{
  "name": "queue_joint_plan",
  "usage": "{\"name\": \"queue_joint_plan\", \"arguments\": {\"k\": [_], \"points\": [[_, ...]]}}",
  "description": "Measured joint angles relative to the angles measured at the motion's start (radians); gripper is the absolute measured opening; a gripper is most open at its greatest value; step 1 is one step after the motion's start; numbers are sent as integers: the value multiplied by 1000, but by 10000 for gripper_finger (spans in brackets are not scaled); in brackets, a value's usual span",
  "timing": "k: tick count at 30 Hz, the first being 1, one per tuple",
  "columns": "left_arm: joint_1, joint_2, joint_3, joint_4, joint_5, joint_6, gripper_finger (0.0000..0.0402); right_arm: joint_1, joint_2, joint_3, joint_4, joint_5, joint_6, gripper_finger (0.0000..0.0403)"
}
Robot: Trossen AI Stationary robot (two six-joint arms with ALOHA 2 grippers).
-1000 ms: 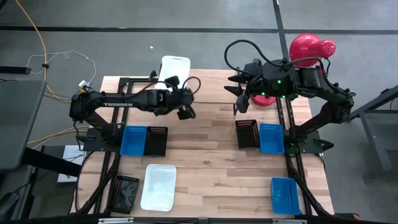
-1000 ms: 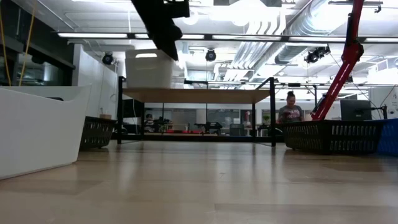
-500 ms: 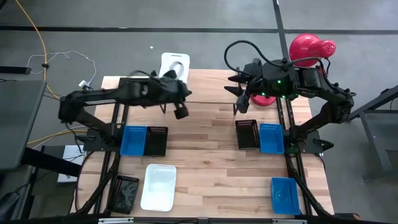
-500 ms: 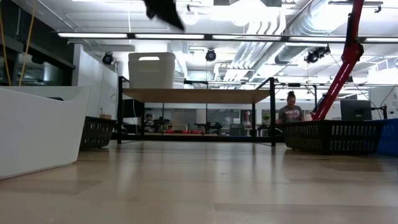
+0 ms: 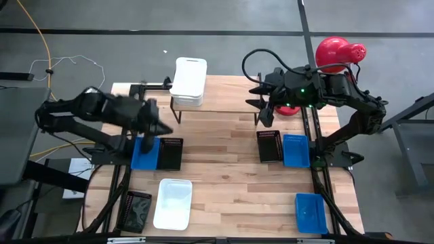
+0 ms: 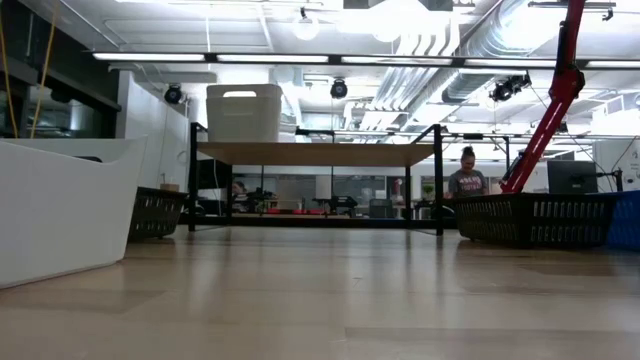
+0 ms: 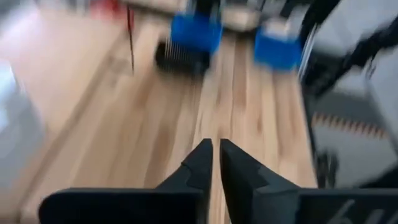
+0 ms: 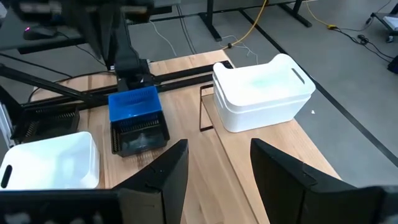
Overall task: Stack baskets on shelf by color
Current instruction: Stack the white bin on top of the white bins on the shelf
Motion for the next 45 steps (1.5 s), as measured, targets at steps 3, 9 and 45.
{"name": "queue_joint_plan", "arguments": {"k": [3,9,45], "points": [[-108,37,0,-120,-43,-72,50,0,0,0,0,0,0,161],[-280,151,-1,-194,-51,-104,125,0,0,0,0,-1,0,161],[-508,459,-467,222,-52,-226,242,0,0,-1,-24,-1,-7,161]]}}
